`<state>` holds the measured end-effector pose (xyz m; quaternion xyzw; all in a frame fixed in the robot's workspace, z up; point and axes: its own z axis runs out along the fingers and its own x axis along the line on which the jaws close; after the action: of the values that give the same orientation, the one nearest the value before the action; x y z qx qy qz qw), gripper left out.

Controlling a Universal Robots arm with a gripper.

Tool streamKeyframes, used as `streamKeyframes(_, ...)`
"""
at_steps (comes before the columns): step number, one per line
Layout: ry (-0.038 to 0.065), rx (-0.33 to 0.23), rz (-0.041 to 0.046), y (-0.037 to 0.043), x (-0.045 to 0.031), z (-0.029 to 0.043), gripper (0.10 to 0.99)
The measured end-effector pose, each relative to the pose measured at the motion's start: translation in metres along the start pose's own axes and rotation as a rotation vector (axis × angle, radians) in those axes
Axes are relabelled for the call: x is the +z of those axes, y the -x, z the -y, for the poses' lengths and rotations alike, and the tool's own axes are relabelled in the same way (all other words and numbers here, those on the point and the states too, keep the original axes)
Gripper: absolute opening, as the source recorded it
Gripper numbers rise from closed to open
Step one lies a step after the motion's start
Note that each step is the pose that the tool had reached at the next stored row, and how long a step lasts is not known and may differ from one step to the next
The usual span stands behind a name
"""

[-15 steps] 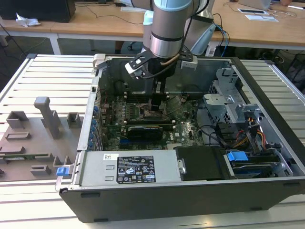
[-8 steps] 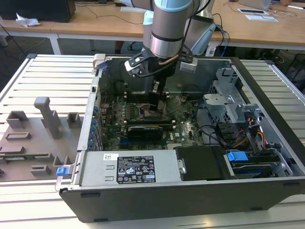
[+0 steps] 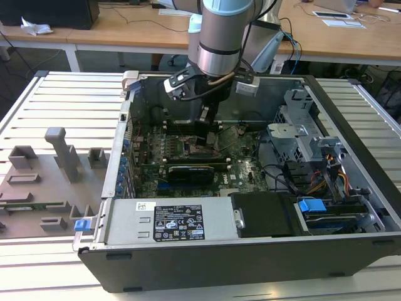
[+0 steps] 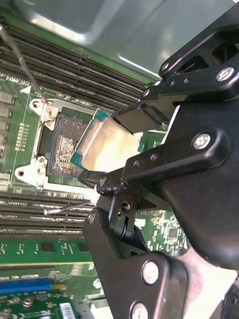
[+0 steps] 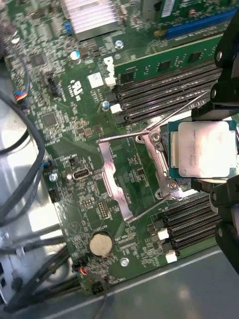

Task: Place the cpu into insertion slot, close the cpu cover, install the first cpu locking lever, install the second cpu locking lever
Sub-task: 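Place the cpu into insertion slot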

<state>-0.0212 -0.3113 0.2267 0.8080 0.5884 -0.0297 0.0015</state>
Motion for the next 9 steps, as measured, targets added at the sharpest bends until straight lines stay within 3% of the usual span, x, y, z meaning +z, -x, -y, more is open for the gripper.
streamKeyframes(9, 0.011, -0.226, 0.0073, -0.0001, 0.0008, 0.0, 0.541)
